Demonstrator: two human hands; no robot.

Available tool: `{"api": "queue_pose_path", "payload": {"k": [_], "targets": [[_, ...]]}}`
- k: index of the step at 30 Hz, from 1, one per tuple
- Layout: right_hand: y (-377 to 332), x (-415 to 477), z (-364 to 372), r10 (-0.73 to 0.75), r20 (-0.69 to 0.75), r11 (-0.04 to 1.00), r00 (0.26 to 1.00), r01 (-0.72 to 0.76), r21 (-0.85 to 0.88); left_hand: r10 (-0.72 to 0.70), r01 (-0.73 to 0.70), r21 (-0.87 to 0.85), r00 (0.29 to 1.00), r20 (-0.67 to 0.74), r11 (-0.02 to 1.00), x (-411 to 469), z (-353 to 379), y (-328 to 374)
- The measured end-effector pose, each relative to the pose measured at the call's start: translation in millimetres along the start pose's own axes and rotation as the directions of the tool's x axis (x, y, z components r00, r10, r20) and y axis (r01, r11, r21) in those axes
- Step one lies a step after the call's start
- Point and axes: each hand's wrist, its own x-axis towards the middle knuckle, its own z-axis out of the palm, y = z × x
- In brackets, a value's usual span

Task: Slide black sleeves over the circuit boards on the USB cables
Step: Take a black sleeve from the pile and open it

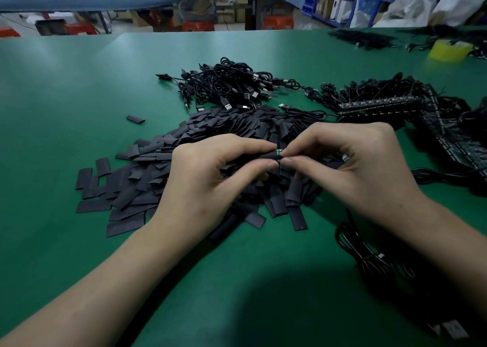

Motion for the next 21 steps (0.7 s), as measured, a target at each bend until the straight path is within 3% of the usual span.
{"api": "queue_pose_path", "payload": {"k": [15,21], "targets": [[1.3,-2.2,2.0,-0.043,-0.017,0.997,0.999,0.042,-0.065,0.016,-0.017,0.030,0.999,0.036,0.999,0.6,1.5,-2.3],[0.8,-1.0,1.6,-0.020,-0.019,0.998,1.000,0.019,-0.066,-0.080,0.080,0.002,0.997,0.023,0.997,1.3,0.0,-3.5]]}}
